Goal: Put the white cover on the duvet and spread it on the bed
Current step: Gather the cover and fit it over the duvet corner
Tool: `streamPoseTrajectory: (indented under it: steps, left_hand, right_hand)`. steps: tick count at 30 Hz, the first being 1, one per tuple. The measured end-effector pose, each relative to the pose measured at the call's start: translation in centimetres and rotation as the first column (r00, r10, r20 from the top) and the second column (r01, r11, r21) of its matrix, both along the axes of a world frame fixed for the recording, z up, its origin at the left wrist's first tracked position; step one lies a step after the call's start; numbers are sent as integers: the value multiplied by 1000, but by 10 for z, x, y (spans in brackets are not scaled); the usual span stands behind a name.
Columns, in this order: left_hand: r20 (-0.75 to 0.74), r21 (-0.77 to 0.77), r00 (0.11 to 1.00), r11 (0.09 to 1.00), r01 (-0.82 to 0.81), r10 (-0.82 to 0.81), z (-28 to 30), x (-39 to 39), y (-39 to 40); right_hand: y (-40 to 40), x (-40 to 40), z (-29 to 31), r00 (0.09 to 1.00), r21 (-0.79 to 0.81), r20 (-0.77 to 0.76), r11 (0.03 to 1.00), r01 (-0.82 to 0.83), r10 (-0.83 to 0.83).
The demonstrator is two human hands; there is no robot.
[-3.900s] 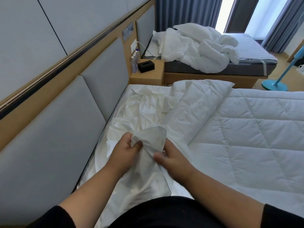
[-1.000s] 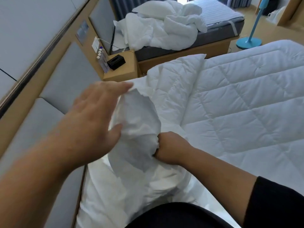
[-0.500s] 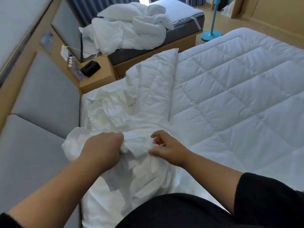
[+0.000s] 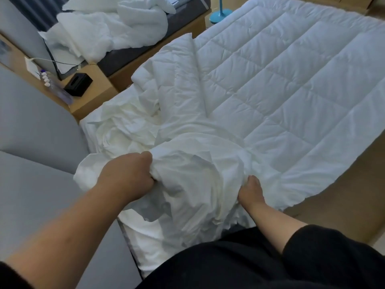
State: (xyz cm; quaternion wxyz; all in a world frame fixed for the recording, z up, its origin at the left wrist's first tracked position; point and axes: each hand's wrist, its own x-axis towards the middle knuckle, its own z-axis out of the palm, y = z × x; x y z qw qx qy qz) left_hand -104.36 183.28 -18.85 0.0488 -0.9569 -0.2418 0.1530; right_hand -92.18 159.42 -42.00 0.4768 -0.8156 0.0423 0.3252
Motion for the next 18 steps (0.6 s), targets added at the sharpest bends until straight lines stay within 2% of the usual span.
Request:
streamPoseTrajectory:
  steps: [2,3,4,5,6,8,9,11,13,15,18]
  left_hand:
    - [27,-40,1000,999,-7,8,-1,-6,0]
    - [53,-71,998,997,-20,23,-1,-8,2]
    - [88,-106,995,994,-36,45,-1,-9,3]
    - [126,-139,989,989,-54,72,0,-10,4]
    - [161,-169,982,983,-69,97,0,-10,5]
    - [218,-221,966,971,-88,138,0,-10,4]
    - [235,-244,959,965,-99,157,1,-10,3]
    - [250,-276,951,954,-112,184,4,-9,2]
    - [262,-307,944,945,-115,201,10,-9,1]
    - [279,-336,939,936,-101,201,20,-6,-1]
    - [302,-330,937,941,-72,178,41,5,-3]
  right_hand:
    - [21,-10,37,989,125,134,991,53,-70]
    - [30,-17,56,987,229,159,973,-22,-15]
    - [38,-26,76,971,264,211,950,-169,114]
    - [44,-37,83,919,212,279,915,-343,280]
    - [49,-52,88,829,113,350,859,-499,436]
    - [54,-74,79,654,-144,394,746,-650,646]
    - [54,-78,68,608,-251,380,710,-658,698]
    - [50,-72,56,619,-336,399,736,-588,676]
    - [42,-50,56,694,-262,469,836,-482,547]
    - [36,-25,64,703,-218,533,879,-425,471]
    - [25,7,82,631,-283,498,799,-530,595]
